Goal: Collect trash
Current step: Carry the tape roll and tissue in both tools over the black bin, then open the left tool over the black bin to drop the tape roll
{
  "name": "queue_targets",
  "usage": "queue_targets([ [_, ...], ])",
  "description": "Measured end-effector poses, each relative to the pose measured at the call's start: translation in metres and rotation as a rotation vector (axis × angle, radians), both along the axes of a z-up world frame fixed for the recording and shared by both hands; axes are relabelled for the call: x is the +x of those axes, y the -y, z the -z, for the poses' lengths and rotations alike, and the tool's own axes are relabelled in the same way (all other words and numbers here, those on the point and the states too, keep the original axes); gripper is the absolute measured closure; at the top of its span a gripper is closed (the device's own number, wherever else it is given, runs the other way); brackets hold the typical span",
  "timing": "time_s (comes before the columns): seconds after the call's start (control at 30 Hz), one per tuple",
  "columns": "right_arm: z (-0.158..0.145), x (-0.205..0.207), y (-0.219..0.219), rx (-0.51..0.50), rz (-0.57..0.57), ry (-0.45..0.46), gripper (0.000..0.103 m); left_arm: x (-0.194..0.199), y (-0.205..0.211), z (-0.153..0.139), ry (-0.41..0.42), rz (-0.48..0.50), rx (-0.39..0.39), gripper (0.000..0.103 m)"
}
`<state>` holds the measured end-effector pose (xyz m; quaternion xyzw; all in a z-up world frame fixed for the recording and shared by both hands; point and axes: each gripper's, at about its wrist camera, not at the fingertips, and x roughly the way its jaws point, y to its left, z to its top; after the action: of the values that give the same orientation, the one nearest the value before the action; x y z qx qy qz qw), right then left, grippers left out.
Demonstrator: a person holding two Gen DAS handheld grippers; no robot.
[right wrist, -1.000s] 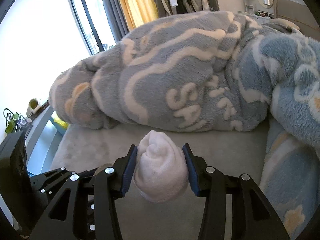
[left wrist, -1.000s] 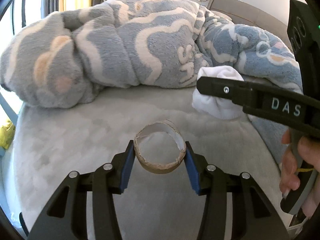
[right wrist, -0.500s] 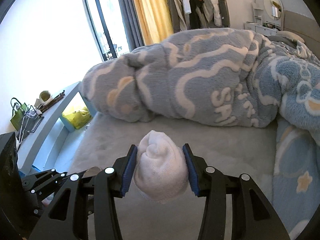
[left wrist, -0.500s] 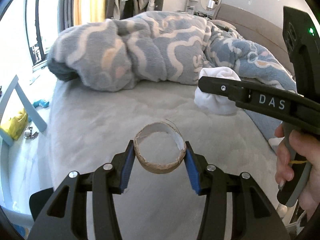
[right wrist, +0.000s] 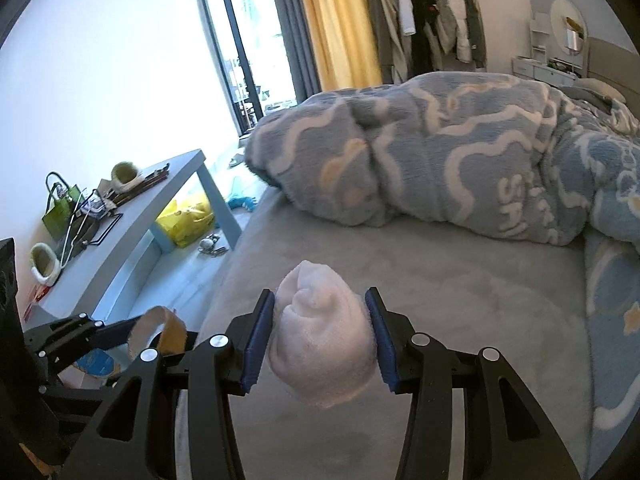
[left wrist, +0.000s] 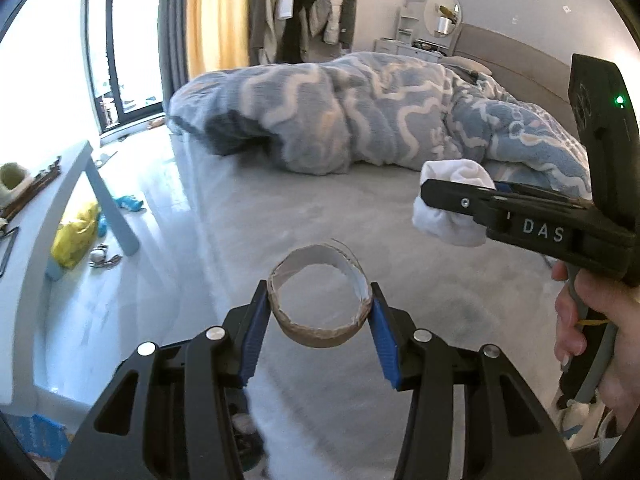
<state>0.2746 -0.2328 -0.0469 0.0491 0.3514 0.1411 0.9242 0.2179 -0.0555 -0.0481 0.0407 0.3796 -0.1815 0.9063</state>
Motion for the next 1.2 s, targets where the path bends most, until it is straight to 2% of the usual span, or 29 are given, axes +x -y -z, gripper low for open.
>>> queue_targets([
  [0.37, -0.002, -0.010, -0.066, 0.011, -0.071, 0.005, 0.056, -0.014, -0.077, 0.010, -0.018, -0.081, 0.035, 0.052],
  [0.6, 0.003, -0.007, -0.107, 0.000, -0.127, -0.002, 0.056, -0.014, -0.115, 0.032, -0.060, -0.130, 0.065, 0.052],
  [0.8, 0.007, -0.006, -0.145, -0.016, -0.183, -0.011, 0.056, -0.011, -0.146, 0.061, -0.127, -0.177, 0.086, 0.052],
  [1.2, 0.028, -0.007, -0.210, -0.062, -0.276, -0.054, 0.056, -0.004, -0.197, 0.115, -0.290, -0.252, 0.080, 0.051],
])
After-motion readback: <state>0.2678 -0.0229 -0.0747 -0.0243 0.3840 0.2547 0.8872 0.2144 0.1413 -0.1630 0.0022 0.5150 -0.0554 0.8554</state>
